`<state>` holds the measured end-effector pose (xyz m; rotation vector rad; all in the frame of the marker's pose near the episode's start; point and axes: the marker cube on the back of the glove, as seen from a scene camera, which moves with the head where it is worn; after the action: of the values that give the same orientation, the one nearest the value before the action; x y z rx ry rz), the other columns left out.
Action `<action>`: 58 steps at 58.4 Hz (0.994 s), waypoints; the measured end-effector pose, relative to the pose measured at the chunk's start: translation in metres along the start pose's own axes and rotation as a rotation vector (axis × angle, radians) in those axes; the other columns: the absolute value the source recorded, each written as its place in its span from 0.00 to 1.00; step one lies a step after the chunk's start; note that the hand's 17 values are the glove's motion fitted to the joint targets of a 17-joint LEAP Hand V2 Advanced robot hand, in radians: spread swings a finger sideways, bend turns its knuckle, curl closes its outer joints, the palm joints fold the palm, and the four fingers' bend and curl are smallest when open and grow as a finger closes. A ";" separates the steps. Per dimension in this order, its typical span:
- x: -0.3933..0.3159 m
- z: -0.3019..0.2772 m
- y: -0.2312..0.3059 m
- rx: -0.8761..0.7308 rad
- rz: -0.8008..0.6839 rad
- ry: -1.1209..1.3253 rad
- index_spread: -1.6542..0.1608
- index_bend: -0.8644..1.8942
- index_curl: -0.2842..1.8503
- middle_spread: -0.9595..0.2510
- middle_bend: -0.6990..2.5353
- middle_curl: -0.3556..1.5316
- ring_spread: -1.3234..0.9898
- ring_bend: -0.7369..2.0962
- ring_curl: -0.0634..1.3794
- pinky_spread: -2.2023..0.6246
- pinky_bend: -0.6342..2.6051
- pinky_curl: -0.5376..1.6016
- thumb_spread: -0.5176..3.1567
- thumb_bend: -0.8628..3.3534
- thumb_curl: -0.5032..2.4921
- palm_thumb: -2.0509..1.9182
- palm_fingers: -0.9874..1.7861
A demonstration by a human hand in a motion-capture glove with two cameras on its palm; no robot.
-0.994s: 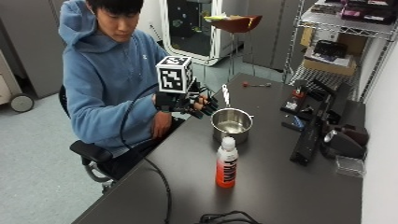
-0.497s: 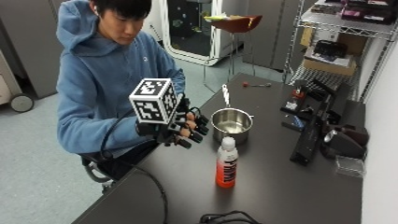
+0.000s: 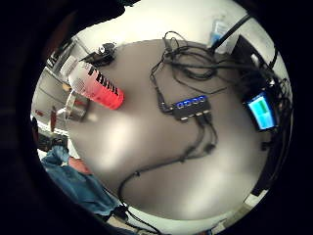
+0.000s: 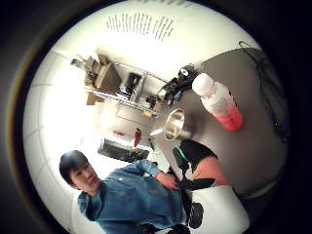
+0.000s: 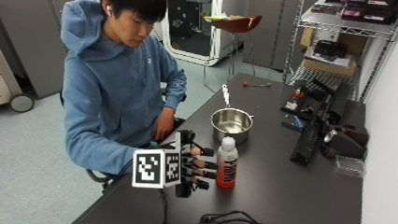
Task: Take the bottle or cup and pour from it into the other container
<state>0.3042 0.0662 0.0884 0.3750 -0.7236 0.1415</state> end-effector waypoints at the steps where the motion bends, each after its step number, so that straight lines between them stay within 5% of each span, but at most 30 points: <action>1: 0.003 0.003 -0.001 0.001 0.006 -0.019 0.73 0.35 0.23 0.85 0.28 0.35 0.61 0.40 0.26 0.87 0.40 0.39 0.37 0.19 0.30 0.69 0.40; 30: 0.023 0.125 -0.054 -0.023 0.029 -0.520 0.70 0.38 0.23 0.86 0.27 0.34 0.64 0.45 0.26 0.87 0.43 0.40 0.36 0.20 0.29 0.70 0.38; 37: 0.019 0.143 -0.063 0.027 0.028 -0.559 0.72 0.39 0.25 0.89 0.27 0.33 0.65 0.46 0.27 0.87 0.42 0.39 0.36 0.20 0.29 0.72 0.44; 47: 0.010 0.155 -0.071 0.138 0.046 -0.547 0.80 0.38 0.27 0.84 0.34 0.38 0.58 0.46 0.26 0.84 0.37 0.36 0.34 0.21 0.31 0.76 0.68; 58: -0.015 0.160 -0.077 0.116 0.050 -0.500 0.84 0.36 0.30 0.79 0.33 0.41 0.54 0.45 0.30 0.77 0.36 0.38 0.28 0.20 0.35 0.78 0.74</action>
<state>0.2136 -0.0662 0.1657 0.5106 -1.2216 0.1379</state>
